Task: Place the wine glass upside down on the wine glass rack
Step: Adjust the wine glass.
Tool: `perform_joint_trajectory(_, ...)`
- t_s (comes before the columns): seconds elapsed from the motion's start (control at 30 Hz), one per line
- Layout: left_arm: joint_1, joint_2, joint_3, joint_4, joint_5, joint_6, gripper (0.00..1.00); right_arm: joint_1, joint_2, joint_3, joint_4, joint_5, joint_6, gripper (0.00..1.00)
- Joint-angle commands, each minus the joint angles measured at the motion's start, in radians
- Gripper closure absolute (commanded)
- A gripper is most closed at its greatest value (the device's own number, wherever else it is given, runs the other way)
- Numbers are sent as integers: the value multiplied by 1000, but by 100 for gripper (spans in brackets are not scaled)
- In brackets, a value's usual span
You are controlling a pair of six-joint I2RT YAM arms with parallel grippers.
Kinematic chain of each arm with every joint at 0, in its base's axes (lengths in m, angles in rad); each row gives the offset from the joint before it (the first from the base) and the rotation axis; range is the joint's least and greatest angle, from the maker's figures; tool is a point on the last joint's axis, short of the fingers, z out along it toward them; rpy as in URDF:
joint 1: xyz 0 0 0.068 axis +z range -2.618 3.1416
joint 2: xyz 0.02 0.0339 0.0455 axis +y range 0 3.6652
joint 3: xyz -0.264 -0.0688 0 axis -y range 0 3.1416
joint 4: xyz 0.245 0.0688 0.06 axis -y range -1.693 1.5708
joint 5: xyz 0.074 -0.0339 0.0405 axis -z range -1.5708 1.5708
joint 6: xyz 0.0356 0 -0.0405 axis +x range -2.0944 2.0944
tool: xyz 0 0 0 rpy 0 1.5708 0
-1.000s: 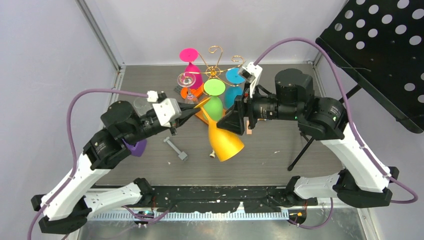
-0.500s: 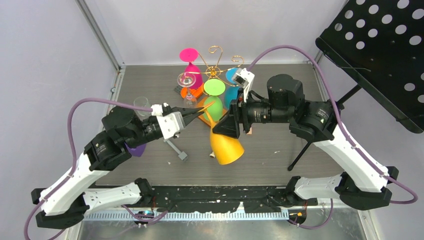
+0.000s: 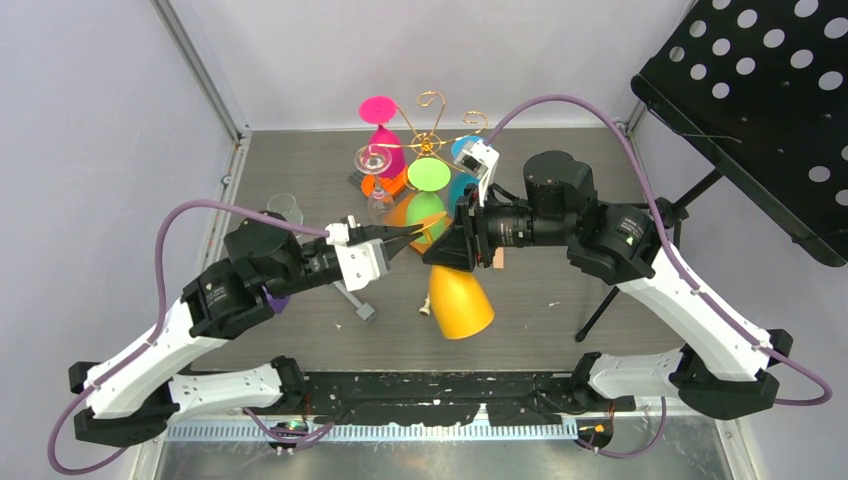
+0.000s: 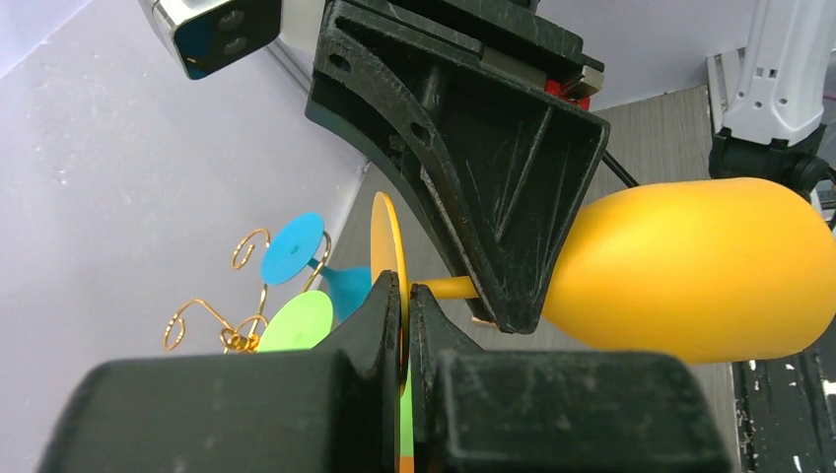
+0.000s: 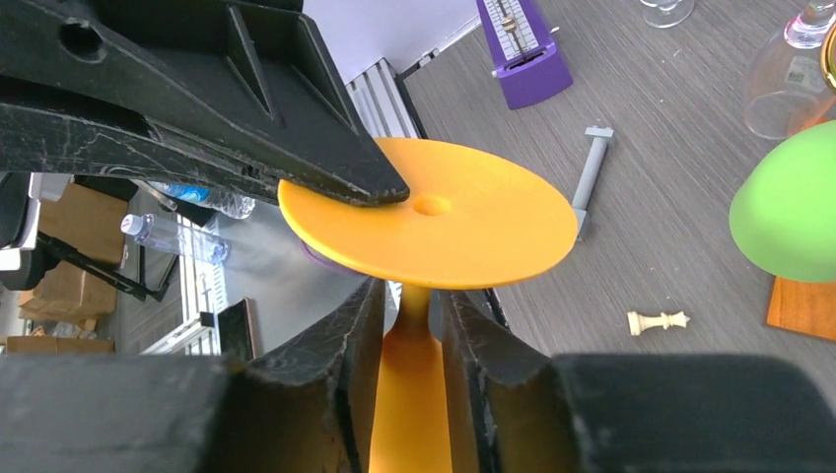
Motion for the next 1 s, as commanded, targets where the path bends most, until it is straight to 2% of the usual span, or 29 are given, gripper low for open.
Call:
perform_joint_trajectory(0.0,-4,-12,-3,81,-54,32,100,1,-6,-9,50,-21,4,69)
perform_joint_trajectory(0.07,-4,-20,-13,93,-81,42,100,1,-8,-14,51,-18,5,69)
perform_joint_trajectory(0.17,-5,-33,-32,107,-113,60,100,1,-14,-24,51,-13,8,59)
perform_joint_trajectory(0.23,-4,-41,-38,108,-118,67,100,-1,-18,-29,52,-10,10,57)
perform_joint_trajectory(0.5,-4,-59,-52,108,-103,78,100,-6,-23,-30,51,-5,13,60)
perform_joint_trajectory(0.53,-4,-60,-53,109,-101,78,100,-6,-23,-30,52,-5,13,61)
perform_joint_trajectory(0.6,-5,-61,-56,109,-103,77,100,-5,-23,-31,53,-4,13,72)
perform_joint_trajectory(0.67,-5,-62,-60,112,-108,78,100,-6,-23,-34,54,-6,15,90)
perform_joint_trajectory(0.83,-5,-64,-68,147,-131,67,100,-7,-46,-54,91,-1,33,95)
perform_joint_trajectory(0.87,-5,-65,-70,156,-137,63,97,-8,-55,-62,102,7,37,95)
perform_joint_trajectory(0.93,-5,-69,-76,182,-150,46,83,-15,-78,-71,130,35,49,95)
perform_joint_trajectory(0.97,-4,-72,-80,195,-154,36,80,-18,-96,-72,144,56,58,95)
